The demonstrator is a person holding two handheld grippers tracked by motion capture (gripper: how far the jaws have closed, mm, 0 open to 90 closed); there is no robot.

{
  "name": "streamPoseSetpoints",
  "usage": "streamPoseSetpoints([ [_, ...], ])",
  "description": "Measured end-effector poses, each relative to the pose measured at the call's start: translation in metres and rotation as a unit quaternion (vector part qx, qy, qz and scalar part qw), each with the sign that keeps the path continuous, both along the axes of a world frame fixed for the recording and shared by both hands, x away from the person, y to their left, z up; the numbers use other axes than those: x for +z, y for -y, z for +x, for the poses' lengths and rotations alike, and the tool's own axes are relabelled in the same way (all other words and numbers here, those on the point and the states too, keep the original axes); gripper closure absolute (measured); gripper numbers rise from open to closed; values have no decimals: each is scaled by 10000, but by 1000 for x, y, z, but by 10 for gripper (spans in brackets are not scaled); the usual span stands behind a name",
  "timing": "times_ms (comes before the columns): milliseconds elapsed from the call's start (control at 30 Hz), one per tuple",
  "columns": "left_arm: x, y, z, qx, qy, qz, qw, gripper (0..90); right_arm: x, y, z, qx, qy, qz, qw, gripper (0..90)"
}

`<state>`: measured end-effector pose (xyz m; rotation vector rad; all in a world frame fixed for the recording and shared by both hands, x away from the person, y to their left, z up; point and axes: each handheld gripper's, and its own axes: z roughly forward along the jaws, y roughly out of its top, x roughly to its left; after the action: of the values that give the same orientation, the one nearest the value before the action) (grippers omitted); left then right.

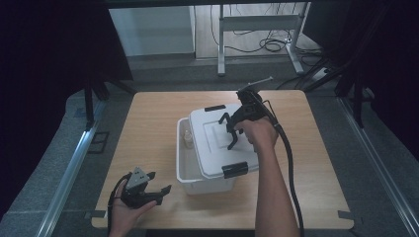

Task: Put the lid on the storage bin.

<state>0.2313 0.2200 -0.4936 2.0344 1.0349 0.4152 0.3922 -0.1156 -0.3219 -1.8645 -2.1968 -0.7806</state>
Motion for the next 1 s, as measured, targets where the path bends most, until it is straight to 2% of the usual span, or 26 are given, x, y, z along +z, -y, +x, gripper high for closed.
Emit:
streamPoseSetpoints([
  [100, 0, 0, 0, -4, -1, -34, 10000, 231, 1, -6, -2, -113, 25, 19, 9999, 851],
  [333, 2, -1, -1, -26, 31, -74, 10000, 231, -5, -27, -3, -96, -17, 100, 9999, 851],
  [733, 0, 1, 0, -41, 1, -38, 10000, 231, -19, -38, 0, -211, -57, 136, 9997, 852],
  [1000, -1, 1, 1, -57, -18, -16, 10000, 231, -17, -44, -3, -321, -72, 202, 9993, 852],
])
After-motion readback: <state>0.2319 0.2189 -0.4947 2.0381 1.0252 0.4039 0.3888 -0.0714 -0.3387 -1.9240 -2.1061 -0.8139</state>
